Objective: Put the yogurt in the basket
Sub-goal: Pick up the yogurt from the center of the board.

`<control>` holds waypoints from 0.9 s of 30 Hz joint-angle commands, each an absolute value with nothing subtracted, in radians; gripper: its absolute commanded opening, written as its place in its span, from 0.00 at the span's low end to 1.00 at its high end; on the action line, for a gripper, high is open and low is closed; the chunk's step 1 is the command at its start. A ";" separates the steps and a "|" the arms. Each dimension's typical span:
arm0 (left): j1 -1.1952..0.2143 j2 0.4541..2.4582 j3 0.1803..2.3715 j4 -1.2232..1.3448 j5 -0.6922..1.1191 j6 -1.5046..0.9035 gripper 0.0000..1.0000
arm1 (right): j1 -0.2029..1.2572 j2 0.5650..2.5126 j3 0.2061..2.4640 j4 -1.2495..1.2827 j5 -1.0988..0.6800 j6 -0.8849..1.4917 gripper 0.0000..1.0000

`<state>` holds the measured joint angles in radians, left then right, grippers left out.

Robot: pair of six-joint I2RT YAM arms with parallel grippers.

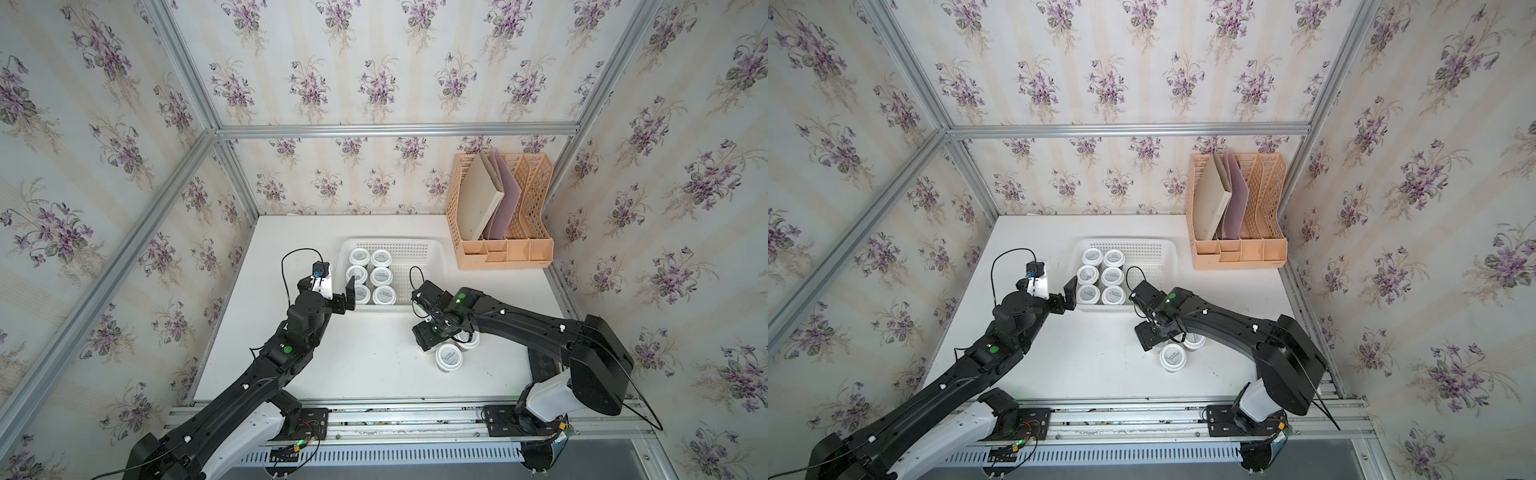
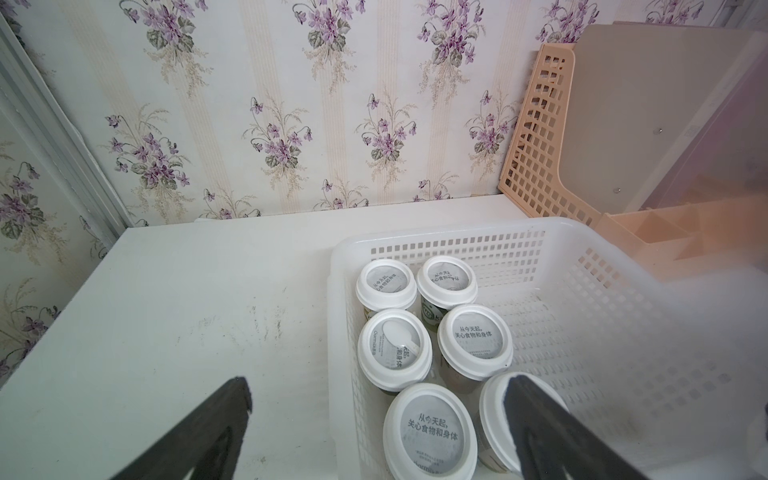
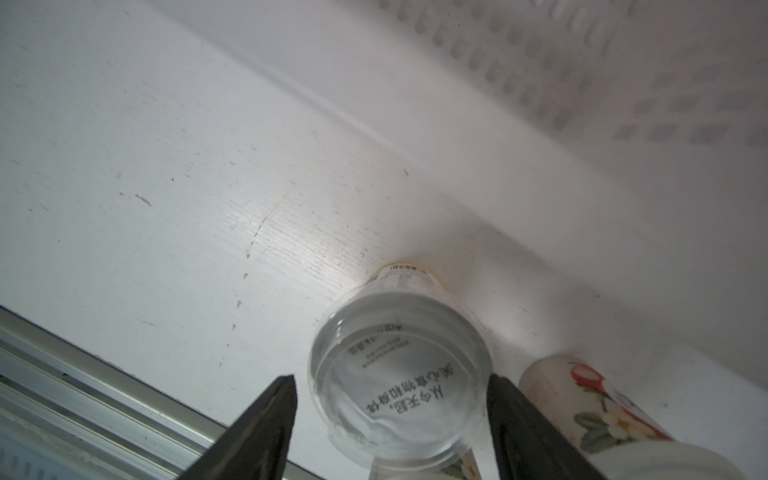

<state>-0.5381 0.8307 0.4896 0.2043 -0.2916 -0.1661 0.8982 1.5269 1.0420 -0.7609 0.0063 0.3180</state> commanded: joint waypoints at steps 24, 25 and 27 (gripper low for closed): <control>-0.537 0.836 0.494 0.226 -0.301 -0.167 0.99 | 0.917 1.554 1.154 -0.755 -0.081 0.301 0.68; -0.538 0.836 0.494 0.225 -0.302 -0.167 0.99 | 0.918 1.554 1.165 -0.757 -0.087 0.297 0.68; -0.538 0.838 0.494 0.225 -0.303 -0.166 0.99 | 0.917 1.554 1.187 -0.759 -0.099 0.289 0.68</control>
